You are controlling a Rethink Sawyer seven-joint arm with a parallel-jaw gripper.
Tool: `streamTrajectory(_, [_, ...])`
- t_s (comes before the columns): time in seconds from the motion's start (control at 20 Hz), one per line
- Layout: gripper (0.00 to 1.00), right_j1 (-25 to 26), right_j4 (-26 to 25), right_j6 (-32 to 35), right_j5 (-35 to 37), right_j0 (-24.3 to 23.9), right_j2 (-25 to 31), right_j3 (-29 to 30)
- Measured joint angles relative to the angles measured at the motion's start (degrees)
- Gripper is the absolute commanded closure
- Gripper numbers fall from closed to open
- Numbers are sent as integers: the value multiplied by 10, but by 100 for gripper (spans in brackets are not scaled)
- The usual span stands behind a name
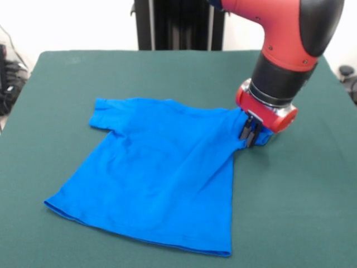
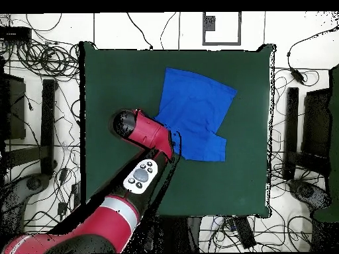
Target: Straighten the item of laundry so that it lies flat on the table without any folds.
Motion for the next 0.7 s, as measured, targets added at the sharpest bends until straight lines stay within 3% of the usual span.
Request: streamTrajectory(0.7, [100,14,-22,7,23,1,-11,-26])
